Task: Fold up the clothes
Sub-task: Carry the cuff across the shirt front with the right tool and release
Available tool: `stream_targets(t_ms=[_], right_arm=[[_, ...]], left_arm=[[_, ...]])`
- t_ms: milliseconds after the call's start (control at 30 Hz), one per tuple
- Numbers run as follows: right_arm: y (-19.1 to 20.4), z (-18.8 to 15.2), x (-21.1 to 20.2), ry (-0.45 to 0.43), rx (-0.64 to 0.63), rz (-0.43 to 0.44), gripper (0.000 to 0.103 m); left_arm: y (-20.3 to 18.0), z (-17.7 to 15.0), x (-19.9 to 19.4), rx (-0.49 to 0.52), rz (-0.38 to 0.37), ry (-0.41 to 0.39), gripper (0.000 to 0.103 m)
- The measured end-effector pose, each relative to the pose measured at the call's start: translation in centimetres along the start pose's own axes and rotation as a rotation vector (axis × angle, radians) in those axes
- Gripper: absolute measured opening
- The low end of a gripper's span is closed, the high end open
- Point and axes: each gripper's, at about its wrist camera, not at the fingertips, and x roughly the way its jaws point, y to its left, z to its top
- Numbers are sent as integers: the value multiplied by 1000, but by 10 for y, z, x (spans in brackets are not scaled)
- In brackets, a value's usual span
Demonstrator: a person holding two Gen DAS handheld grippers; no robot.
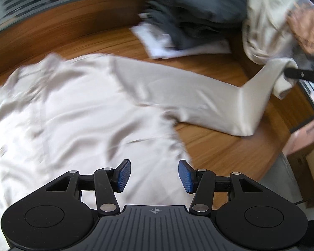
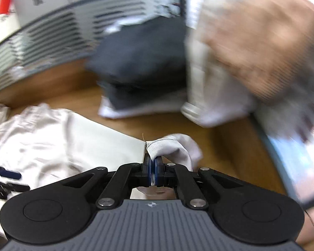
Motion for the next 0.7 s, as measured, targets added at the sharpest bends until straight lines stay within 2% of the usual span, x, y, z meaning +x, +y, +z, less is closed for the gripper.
stream_targets(t_ms=[200, 333, 567, 700], right_arm=[[112, 36, 33, -20, -143, 164, 3], [196, 45, 54, 20, -250, 253, 3], [329, 19, 94, 159, -431, 330, 3], [384, -13, 117, 249, -516, 337, 3]], left_arm=[[77, -33, -30, -114, 49, -14, 53], [128, -55, -47, -162, 75, -16, 53], [197, -71, -62, -226, 85, -10, 53], [236, -81, -70, -262, 91, -6, 54]])
